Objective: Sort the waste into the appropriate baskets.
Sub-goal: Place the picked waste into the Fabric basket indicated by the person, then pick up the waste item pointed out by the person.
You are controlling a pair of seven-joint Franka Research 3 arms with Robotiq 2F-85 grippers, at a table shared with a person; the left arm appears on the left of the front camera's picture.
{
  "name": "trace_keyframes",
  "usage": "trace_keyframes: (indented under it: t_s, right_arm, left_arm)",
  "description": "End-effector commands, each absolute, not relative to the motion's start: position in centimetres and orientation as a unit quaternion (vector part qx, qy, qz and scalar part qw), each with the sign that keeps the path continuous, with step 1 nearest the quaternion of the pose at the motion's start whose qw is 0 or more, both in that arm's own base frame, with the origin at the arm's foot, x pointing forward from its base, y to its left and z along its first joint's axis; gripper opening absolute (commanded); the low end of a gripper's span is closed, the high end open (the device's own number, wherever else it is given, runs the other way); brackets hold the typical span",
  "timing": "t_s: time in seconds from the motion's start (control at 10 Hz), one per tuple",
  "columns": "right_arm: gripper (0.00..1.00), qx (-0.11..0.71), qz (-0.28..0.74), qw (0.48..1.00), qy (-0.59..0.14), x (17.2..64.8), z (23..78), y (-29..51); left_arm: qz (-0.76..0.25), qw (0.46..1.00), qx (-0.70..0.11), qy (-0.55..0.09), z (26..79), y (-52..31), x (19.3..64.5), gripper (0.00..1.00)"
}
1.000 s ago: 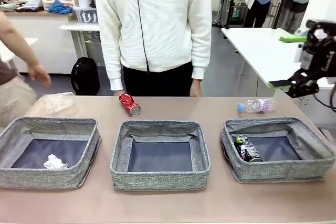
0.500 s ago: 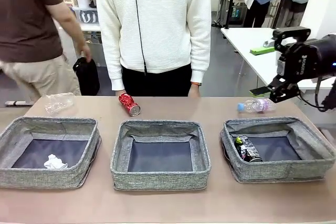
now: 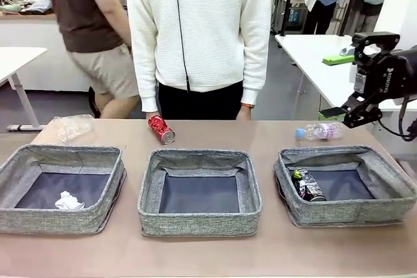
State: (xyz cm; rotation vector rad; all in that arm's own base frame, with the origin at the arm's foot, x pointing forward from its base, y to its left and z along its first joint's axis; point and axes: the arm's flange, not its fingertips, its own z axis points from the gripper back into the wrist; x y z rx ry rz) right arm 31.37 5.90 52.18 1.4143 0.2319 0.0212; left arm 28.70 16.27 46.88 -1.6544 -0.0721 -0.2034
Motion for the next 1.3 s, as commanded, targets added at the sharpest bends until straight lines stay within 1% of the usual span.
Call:
trace_keyframes:
  t_s: [0.0, 1.2]
  right_arm:
    - [1.0, 0.658, 0.01, 0.746, 0.107, 31.34, 52.34, 5.87]
    - [1.0, 0.658, 0.01, 0.746, 0.107, 31.34, 52.34, 5.87]
  left_arm:
    - [-0.088, 0.668, -0.738, -0.035, 47.21, 16.46, 28.73, 1.0]
    - [-0.088, 0.668, -0.738, -0.035, 47.21, 16.46, 28.73, 1.0]
